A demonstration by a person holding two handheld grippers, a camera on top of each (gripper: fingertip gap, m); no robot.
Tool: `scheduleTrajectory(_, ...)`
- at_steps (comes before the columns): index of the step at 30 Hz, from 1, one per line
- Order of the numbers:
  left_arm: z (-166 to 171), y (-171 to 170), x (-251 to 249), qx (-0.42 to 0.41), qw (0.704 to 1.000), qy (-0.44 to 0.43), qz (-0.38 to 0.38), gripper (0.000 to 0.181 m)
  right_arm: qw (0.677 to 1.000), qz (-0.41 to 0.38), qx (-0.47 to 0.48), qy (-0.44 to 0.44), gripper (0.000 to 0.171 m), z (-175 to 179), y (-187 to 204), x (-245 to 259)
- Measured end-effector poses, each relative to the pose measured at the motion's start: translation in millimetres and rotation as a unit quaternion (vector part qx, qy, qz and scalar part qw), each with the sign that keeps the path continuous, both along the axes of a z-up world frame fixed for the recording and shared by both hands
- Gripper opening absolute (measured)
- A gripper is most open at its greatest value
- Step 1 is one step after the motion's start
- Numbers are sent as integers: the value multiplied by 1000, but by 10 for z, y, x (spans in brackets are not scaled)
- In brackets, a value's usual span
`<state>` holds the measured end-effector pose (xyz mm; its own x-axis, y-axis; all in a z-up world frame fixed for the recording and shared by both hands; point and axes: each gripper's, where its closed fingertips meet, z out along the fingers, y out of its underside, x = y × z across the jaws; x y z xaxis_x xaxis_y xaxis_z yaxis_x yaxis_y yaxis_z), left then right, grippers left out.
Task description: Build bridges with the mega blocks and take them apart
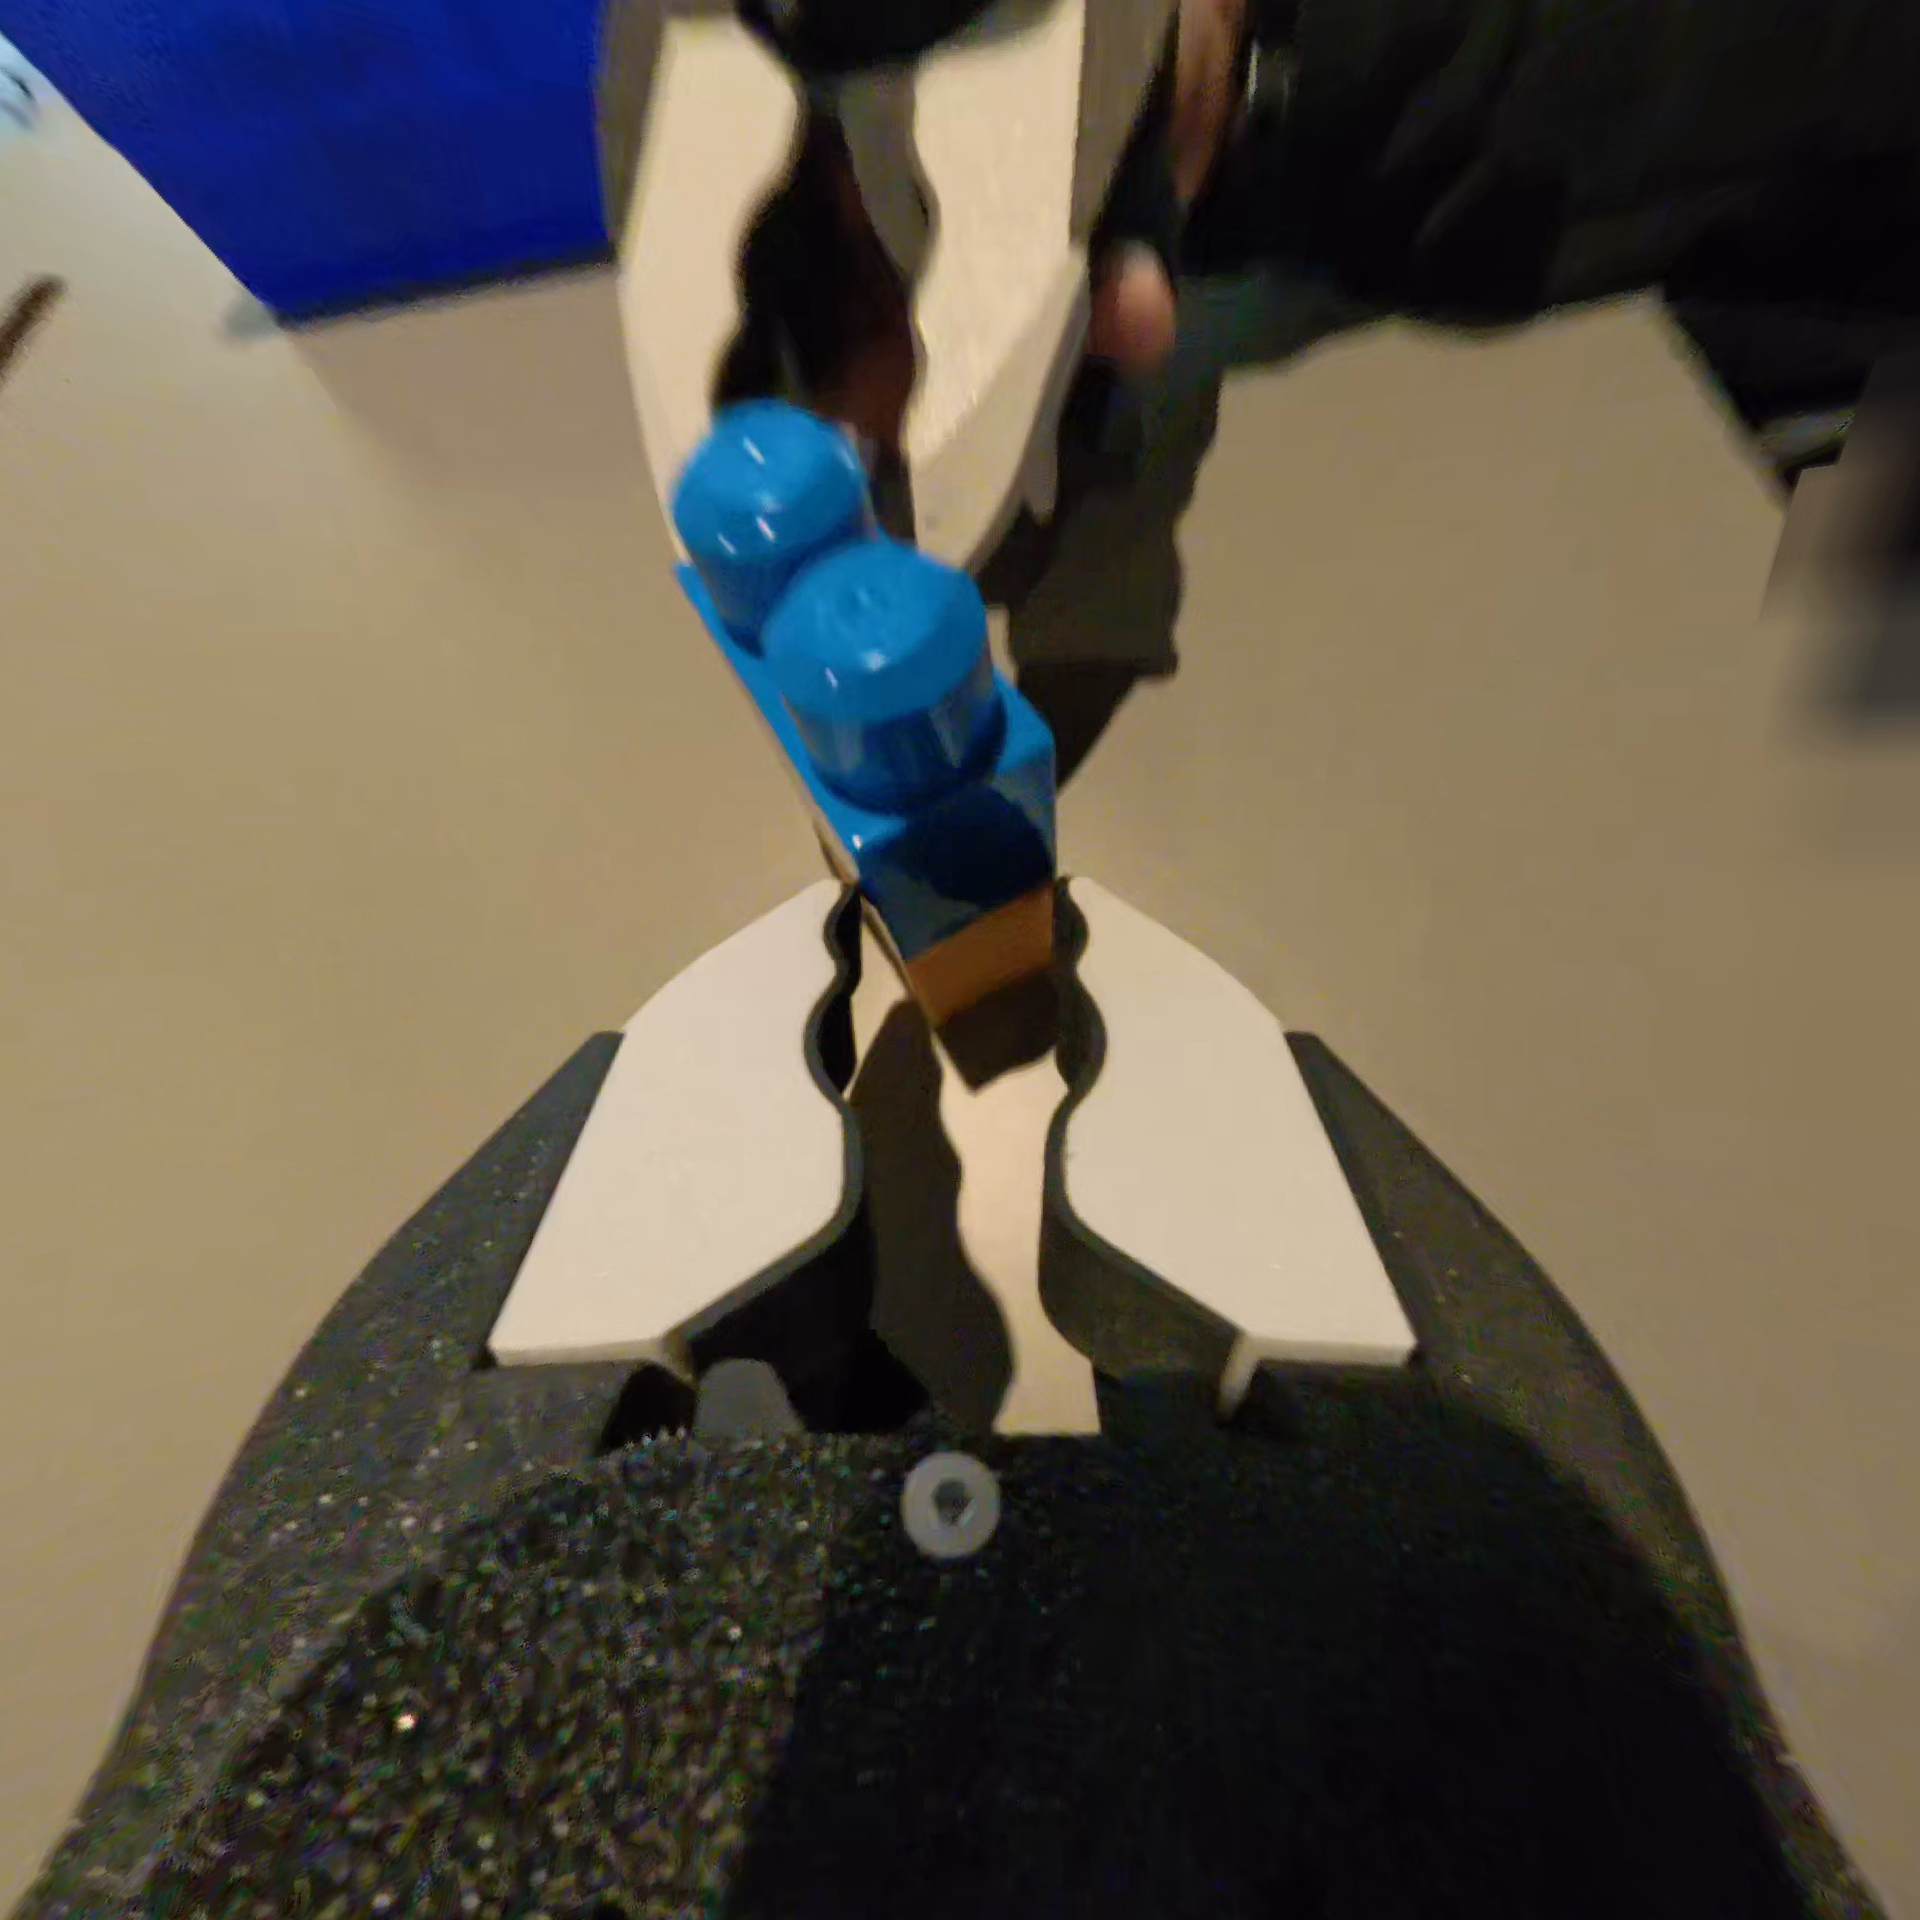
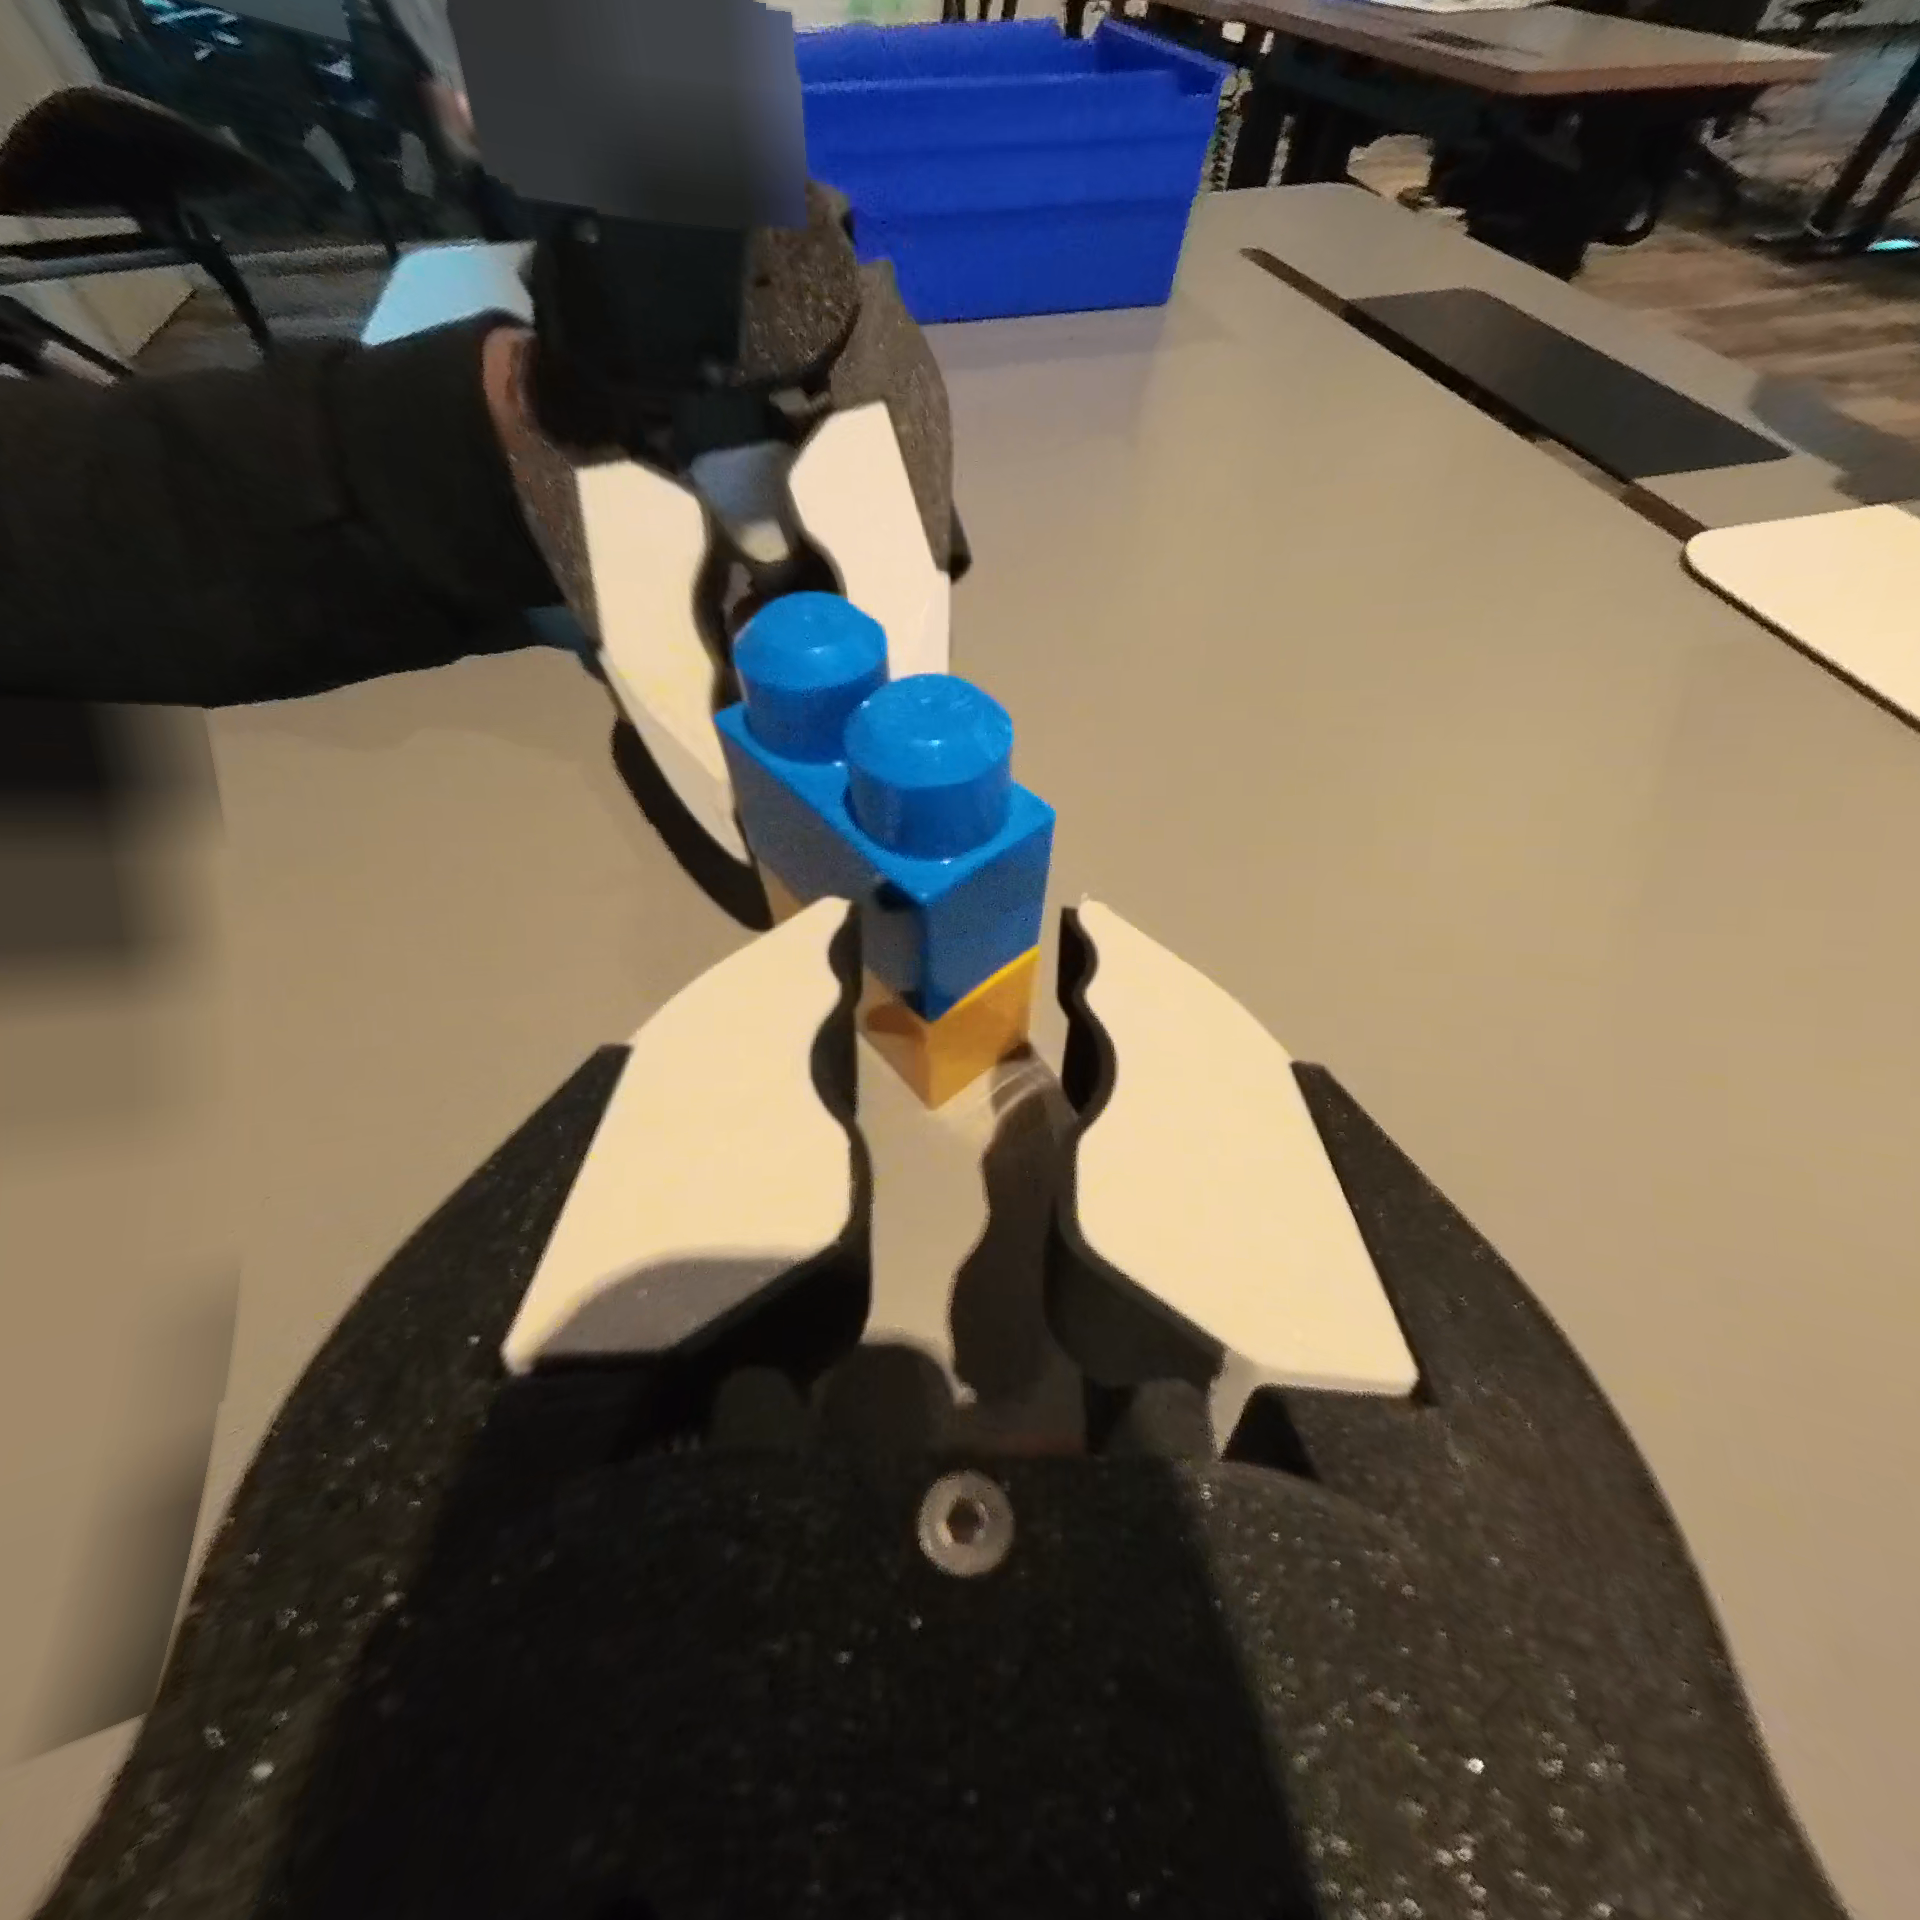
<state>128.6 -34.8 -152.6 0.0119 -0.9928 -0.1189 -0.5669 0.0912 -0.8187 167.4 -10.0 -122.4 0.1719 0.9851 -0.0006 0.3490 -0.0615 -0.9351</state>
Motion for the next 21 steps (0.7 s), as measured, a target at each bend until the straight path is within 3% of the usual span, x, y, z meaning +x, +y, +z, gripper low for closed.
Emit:
scheduleTrajectory(2, -194, 5, -38, 21, 998, 66, -6, 34, 1000, 9, 12, -9, 39, -19, -37, -12)
scheduleTrajectory(4, -252, -1, -20, 10, 997, 77, -5, 34, 1000, 15, 18, -16, 42, -36, -58, -20)
scheduleTrajectory(9, -35, -1, -2, -8, 1000, 19, 4, 37, 1000, 17, 24, 8, 51, 47, -66, -23)
scheduleTrajectory(15, 352, 34, 23, -11, 996, -77, 31, 55, 995, 10, 66, 70, 51, 290, -73, -44)
scheduleTrajectory(21, 500, 18, 126, -1, 993, -100, 63, 49, 992, 6, 63, 106, 45, 381, -32, -74)
